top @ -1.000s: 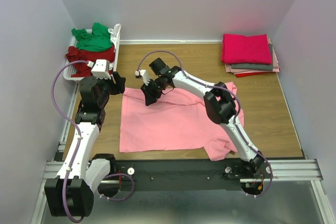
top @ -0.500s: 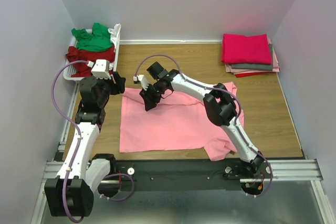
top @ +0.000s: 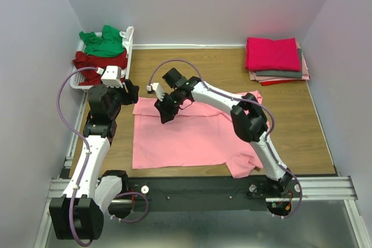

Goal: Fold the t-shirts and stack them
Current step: Fold the tshirt

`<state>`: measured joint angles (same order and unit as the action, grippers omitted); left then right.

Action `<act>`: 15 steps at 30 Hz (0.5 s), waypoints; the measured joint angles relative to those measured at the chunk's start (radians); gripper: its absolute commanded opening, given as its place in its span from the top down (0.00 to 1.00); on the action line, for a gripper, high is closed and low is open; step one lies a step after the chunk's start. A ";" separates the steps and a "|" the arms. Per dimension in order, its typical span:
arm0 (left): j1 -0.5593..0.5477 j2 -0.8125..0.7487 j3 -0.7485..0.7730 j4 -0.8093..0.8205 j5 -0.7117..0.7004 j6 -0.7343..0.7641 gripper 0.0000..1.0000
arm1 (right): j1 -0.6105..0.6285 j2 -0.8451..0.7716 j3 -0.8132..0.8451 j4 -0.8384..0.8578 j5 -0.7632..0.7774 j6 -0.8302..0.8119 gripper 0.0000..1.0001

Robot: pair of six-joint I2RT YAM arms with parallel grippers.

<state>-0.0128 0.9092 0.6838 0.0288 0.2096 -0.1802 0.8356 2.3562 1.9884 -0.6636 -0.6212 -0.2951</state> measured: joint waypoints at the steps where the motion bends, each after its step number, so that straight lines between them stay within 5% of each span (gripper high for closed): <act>1: 0.000 0.001 0.000 0.000 0.000 0.000 0.31 | -0.003 -0.021 -0.014 -0.005 0.007 -0.005 0.52; 8: 0.000 0.071 -0.005 0.026 0.048 -0.006 0.35 | -0.139 -0.267 -0.168 -0.005 0.028 -0.039 0.52; 15: 0.000 0.194 -0.006 0.025 0.116 -0.039 0.43 | -0.507 -0.482 -0.380 0.024 0.052 -0.037 0.53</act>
<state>-0.0132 1.1030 0.6781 0.0536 0.3256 -0.2192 0.3286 1.8740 1.6081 -0.6392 -0.5694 -0.3317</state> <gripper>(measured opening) 0.593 0.471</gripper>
